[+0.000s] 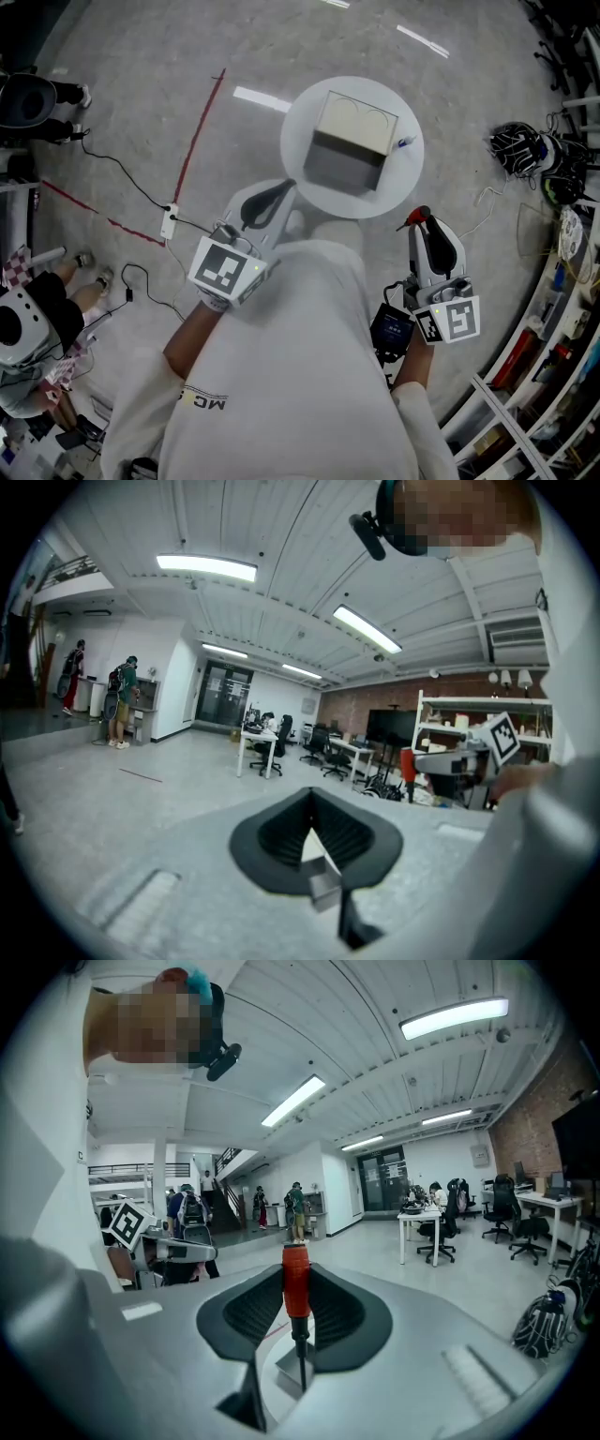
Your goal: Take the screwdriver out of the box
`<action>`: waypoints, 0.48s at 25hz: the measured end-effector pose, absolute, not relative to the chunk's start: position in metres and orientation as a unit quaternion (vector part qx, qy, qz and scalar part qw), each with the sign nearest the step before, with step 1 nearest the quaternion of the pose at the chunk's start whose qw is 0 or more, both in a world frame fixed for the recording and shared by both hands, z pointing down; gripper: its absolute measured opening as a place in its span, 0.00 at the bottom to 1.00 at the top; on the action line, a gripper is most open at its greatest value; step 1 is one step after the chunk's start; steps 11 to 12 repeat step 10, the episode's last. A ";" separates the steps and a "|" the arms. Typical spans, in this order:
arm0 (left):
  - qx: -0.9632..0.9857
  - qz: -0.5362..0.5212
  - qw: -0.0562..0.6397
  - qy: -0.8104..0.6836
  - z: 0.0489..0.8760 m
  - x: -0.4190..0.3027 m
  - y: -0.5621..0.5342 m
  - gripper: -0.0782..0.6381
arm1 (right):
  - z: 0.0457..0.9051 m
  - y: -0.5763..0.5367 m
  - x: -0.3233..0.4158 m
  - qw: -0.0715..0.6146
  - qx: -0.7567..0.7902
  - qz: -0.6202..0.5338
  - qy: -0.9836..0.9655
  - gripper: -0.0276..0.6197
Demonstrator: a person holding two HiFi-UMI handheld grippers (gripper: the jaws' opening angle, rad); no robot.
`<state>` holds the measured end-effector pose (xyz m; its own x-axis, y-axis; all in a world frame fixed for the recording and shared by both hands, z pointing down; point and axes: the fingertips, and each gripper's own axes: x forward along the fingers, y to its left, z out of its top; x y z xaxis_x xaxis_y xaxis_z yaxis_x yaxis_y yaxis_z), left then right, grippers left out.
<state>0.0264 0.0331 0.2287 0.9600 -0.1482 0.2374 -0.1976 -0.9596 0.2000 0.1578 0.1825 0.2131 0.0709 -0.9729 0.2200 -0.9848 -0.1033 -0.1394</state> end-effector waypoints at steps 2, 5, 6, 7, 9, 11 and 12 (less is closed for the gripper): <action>0.984 0.111 0.112 -0.086 0.228 0.027 0.033 0.11 | 0.214 0.181 0.157 0.025 0.732 0.132 -0.668 0.17; 0.983 0.116 0.115 -0.079 0.234 0.027 0.032 0.11 | 0.217 0.177 0.155 0.030 0.729 0.136 -0.670 0.17; 0.983 0.118 0.117 -0.077 0.238 0.027 0.031 0.11 | 0.219 0.175 0.154 0.033 0.728 0.137 -0.671 0.17; 0.983 0.119 0.119 -0.074 0.241 0.028 0.029 0.11 | 0.220 0.173 0.154 0.035 0.726 0.138 -0.672 0.17; 0.983 0.120 0.121 -0.072 0.245 0.029 0.025 0.11 | 0.223 0.166 0.154 0.039 0.724 0.139 -0.675 0.17; 0.983 0.120 0.122 -0.072 0.247 0.030 0.023 0.11 | 0.224 0.163 0.155 0.041 0.722 0.139 -0.676 0.17; 0.983 0.120 0.122 -0.072 0.247 0.030 0.023 0.11 | 0.224 0.163 0.155 0.041 0.722 0.139 -0.676 0.17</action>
